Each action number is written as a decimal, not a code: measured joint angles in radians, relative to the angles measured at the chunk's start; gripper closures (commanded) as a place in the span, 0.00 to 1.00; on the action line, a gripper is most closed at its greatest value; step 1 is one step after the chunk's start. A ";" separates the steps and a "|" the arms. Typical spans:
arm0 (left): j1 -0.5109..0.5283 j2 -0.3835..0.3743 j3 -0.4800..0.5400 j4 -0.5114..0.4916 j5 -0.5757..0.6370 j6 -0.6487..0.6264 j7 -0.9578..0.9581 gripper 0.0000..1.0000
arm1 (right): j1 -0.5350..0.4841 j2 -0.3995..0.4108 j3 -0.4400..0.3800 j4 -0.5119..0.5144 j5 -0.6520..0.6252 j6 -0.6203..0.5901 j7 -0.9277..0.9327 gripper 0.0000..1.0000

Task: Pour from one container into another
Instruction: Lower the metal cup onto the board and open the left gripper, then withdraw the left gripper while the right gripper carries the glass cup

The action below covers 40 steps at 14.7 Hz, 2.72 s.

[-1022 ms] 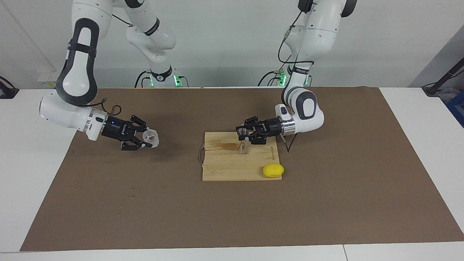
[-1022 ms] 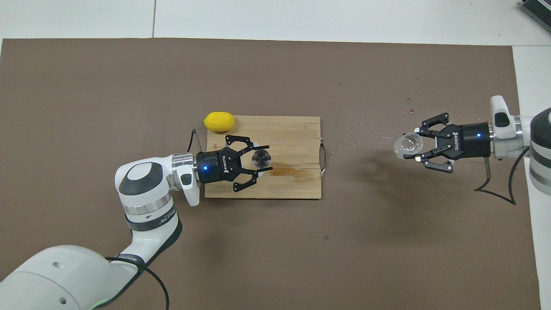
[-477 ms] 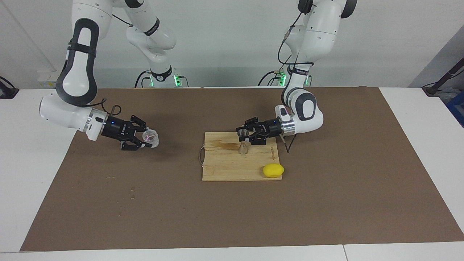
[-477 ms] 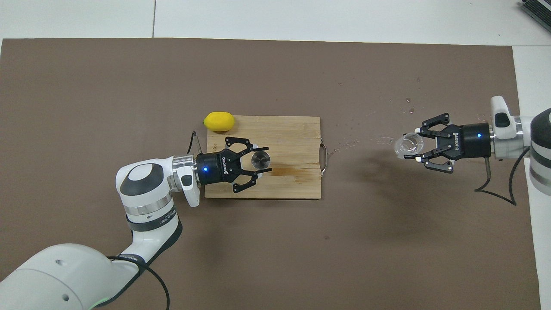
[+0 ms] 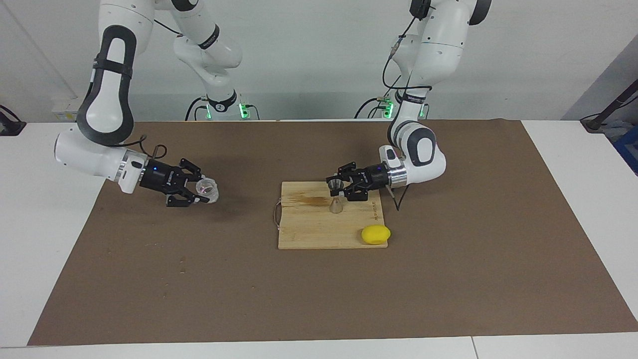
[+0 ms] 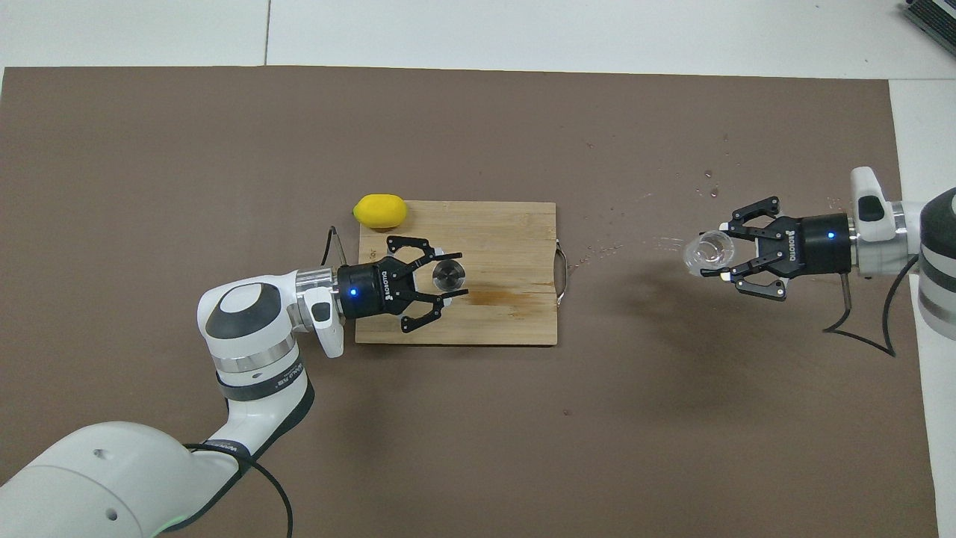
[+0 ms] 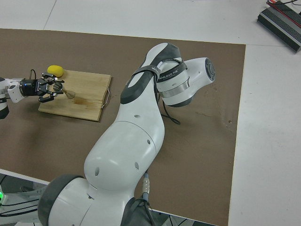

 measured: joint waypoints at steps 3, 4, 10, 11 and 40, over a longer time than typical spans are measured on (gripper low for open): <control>0.000 0.000 0.000 0.000 0.000 0.000 0.000 0.56 | 0.000 0.000 0.000 0.000 0.000 0.000 0.000 1.00; 0.000 0.000 0.000 0.000 -0.001 0.000 0.000 0.38 | 0.000 0.000 0.000 0.000 0.000 0.000 0.000 1.00; 0.000 0.000 0.001 0.000 -0.002 0.002 0.000 0.00 | 0.000 0.000 0.001 0.000 0.000 -0.001 0.000 1.00; 0.000 0.000 0.001 0.000 -0.002 0.002 0.000 0.00 | 0.000 0.000 0.001 0.000 0.000 -0.001 0.000 1.00; 0.527 -0.061 0.014 0.047 0.620 -0.234 -0.125 0.00 | 0.317 -0.090 0.003 -0.033 0.048 0.135 0.142 1.00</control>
